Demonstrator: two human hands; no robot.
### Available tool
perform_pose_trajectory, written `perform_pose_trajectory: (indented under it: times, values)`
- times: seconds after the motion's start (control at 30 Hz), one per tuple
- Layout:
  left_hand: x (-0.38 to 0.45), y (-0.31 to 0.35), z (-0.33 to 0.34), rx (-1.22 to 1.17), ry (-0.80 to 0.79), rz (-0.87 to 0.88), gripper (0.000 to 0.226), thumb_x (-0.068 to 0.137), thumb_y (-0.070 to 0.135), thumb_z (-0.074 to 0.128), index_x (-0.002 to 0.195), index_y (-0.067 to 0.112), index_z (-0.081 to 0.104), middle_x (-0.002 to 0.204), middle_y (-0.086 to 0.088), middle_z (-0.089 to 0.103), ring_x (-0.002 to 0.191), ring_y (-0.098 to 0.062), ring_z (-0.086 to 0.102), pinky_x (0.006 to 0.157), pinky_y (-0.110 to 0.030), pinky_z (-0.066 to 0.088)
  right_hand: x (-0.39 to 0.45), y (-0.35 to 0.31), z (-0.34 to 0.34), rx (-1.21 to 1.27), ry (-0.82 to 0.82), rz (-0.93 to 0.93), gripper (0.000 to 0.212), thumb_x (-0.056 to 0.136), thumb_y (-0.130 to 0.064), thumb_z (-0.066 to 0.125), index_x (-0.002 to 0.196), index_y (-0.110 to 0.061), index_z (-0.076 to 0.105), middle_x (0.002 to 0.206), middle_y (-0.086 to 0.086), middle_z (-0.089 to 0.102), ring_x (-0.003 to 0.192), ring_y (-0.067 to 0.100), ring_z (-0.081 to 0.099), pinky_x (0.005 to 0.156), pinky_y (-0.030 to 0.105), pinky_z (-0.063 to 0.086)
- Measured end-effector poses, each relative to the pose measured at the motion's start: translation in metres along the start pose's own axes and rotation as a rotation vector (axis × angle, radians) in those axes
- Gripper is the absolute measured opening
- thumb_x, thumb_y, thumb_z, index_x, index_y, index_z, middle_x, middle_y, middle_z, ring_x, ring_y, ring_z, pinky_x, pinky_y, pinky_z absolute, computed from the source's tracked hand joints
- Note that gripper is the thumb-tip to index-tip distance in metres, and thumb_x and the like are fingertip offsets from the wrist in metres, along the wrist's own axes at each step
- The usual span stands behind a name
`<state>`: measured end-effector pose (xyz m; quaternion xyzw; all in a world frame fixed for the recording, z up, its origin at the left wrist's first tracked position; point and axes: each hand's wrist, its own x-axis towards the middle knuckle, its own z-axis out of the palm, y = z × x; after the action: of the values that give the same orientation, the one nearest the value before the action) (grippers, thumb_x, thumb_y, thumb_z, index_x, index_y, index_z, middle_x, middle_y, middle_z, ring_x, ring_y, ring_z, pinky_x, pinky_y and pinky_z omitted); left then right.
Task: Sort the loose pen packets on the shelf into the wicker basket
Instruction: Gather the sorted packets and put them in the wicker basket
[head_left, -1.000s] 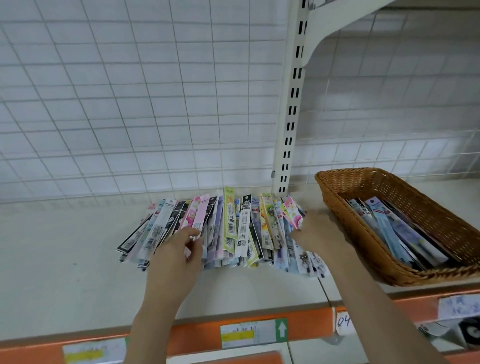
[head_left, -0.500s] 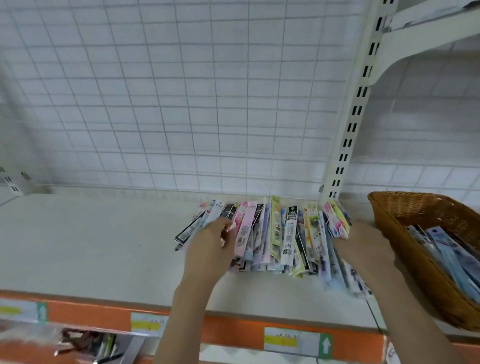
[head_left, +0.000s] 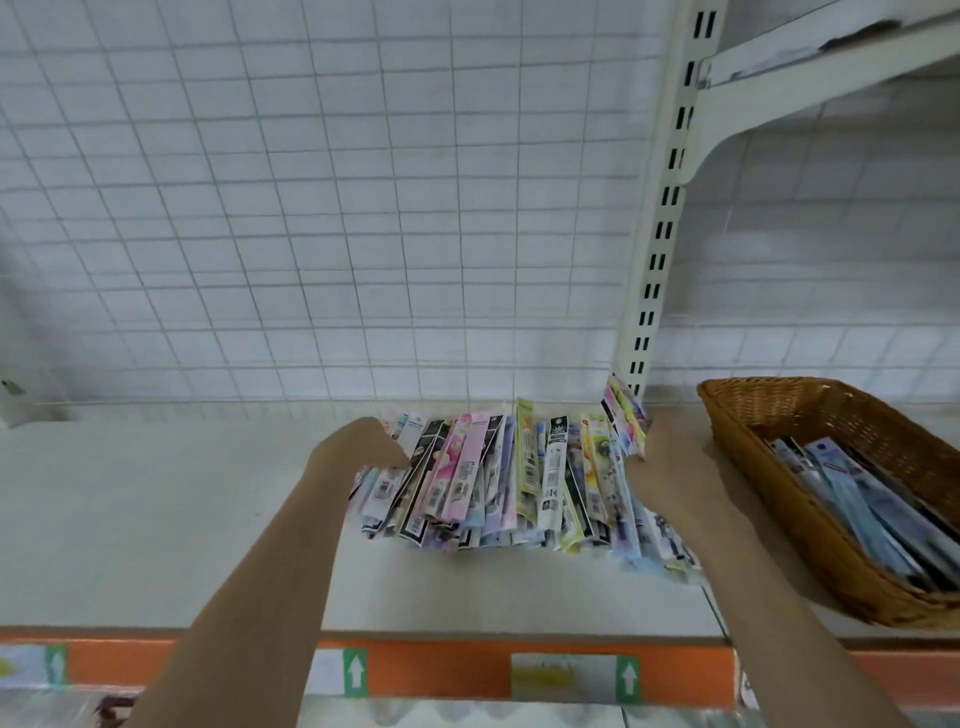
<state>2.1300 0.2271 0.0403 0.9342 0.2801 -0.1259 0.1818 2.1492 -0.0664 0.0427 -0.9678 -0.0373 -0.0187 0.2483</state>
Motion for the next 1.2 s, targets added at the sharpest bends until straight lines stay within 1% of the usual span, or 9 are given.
perform_pose_trajectory:
  times: [0.17,0.3,0.4,0.53,0.6,0.77,0.9,1.0,1.2]
  values:
    - [-0.002,0.011,-0.002,0.101,-0.014,0.001,0.023,0.08,0.017,0.063,0.098,0.006,0.053,0.091,-0.007,0.054,0.085,-0.025,0.053,0.074,-0.03,0.045,-0.001,0.002,0.003,0.082,-0.046,-0.023,0.034,0.093,-0.013,0.045,0.126,-0.006,0.036,0.09,0.004,0.047,0.069,0.015,0.047,0.056,0.026,0.037]
    - [0.003,0.014,0.015,0.088,0.029,-0.013,0.039,0.081,0.015,0.053,0.118,0.0,0.053,0.105,-0.013,0.06,0.103,-0.025,0.06,0.086,-0.032,0.049,-0.006,0.002,0.007,0.097,-0.001,-0.018,0.037,0.094,-0.013,0.044,0.129,-0.009,0.035,0.09,0.004,0.049,0.074,0.017,0.054,0.064,0.033,0.051]
    - [0.005,0.014,0.022,0.024,0.055,-0.021,0.032,0.078,0.019,0.05,0.106,0.005,0.053,0.089,-0.007,0.055,0.101,-0.026,0.059,0.084,-0.031,0.047,-0.009,0.001,0.008,0.079,0.027,-0.016,0.034,0.095,-0.015,0.043,0.127,-0.009,0.035,0.087,0.003,0.048,0.072,0.017,0.053,0.064,0.032,0.051]
    - [0.01,0.013,0.029,-0.043,0.064,-0.062,0.049,0.078,0.027,0.049,0.123,0.008,0.049,0.123,-0.012,0.054,0.114,-0.029,0.052,0.095,-0.035,0.044,-0.011,0.0,0.008,0.094,0.049,-0.012,0.029,0.095,-0.015,0.044,0.123,-0.01,0.036,0.086,0.003,0.049,0.074,0.019,0.056,0.07,0.037,0.055]
    - [0.011,0.013,0.036,-0.037,0.123,-0.106,0.057,0.08,0.036,0.052,0.129,0.008,0.044,0.129,-0.014,0.049,0.119,-0.031,0.046,0.097,-0.038,0.04,-0.013,0.0,0.009,0.098,0.068,-0.028,0.03,0.095,-0.016,0.043,0.124,-0.009,0.036,0.088,0.004,0.051,0.077,0.02,0.058,0.072,0.039,0.056]
    - [0.013,0.011,0.054,-0.222,0.269,-0.135,0.054,0.077,0.047,0.06,0.11,0.004,0.055,0.112,-0.015,0.058,0.107,-0.034,0.053,0.089,-0.039,0.044,-0.017,0.005,0.014,0.113,0.106,-0.071,0.023,0.094,-0.015,0.045,0.115,-0.009,0.038,0.085,0.007,0.06,0.075,0.025,0.062,0.065,0.039,0.054]
    - [0.01,0.009,0.055,-0.314,0.297,-0.066,0.04,0.078,0.043,0.067,0.076,0.007,0.048,0.08,-0.007,0.057,0.083,-0.03,0.057,0.067,-0.031,0.043,-0.017,0.007,0.018,0.112,0.135,-0.097,0.018,0.094,-0.015,0.046,0.109,-0.012,0.037,0.085,0.007,0.061,0.069,0.023,0.06,0.054,0.034,0.048]
    - [0.006,0.008,0.054,-0.328,0.315,-0.036,0.037,0.08,0.038,0.067,0.08,0.007,0.048,0.083,-0.009,0.058,0.075,-0.028,0.053,0.064,-0.03,0.042,-0.016,0.007,0.02,0.097,0.152,-0.111,0.018,0.094,-0.016,0.046,0.108,-0.011,0.037,0.081,0.007,0.058,0.065,0.022,0.058,0.05,0.03,0.043]
    - [-0.004,0.006,0.053,-0.311,0.394,0.02,0.026,0.085,0.022,0.055,0.103,0.003,0.056,0.094,-0.012,0.062,0.081,-0.03,0.054,0.067,-0.03,0.04,-0.013,0.007,0.018,0.117,0.15,-0.077,0.015,0.094,-0.016,0.046,0.101,-0.015,0.033,0.082,0.008,0.058,0.064,0.024,0.055,0.052,0.031,0.042]
